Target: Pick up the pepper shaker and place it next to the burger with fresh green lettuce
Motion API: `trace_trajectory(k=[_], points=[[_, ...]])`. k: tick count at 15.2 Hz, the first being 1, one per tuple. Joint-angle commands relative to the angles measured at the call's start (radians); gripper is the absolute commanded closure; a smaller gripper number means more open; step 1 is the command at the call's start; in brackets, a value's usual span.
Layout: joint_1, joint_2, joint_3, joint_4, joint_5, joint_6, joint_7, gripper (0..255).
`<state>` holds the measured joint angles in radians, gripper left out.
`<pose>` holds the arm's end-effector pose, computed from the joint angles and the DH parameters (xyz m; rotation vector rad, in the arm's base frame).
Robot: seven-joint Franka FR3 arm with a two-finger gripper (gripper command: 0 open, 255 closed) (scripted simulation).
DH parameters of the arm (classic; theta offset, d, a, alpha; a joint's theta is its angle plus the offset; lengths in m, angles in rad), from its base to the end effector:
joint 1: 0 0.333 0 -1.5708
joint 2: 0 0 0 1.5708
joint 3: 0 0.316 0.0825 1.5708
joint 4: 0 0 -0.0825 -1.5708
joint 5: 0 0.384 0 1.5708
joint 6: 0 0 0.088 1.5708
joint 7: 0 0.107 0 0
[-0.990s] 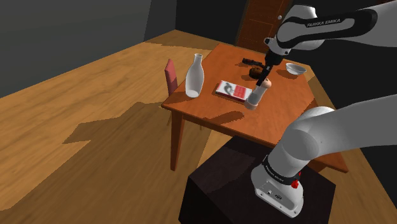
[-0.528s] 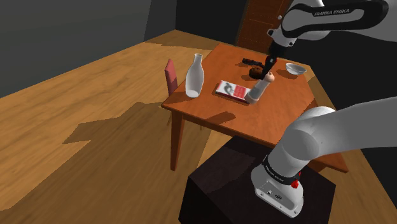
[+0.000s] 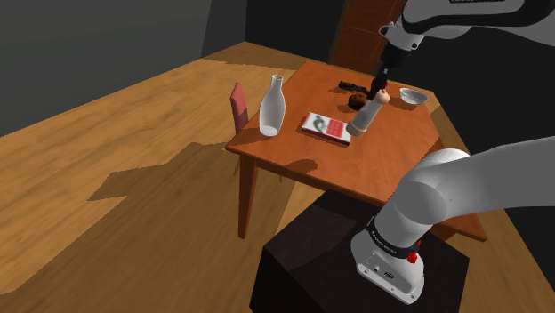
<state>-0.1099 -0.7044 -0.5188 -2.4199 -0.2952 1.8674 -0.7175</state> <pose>0.2765 -0.2592 0.5214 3.0911 0.3996 0.1555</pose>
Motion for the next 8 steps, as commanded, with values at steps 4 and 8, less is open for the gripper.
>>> trace_trajectory(k=[4, 8], points=[[0.006, 0.002, 0.015, 0.067, 0.013, -0.065, -0.004, 255], [0.011, 0.007, 0.027, 0.122, 0.024, -0.116, -0.006, 255]])
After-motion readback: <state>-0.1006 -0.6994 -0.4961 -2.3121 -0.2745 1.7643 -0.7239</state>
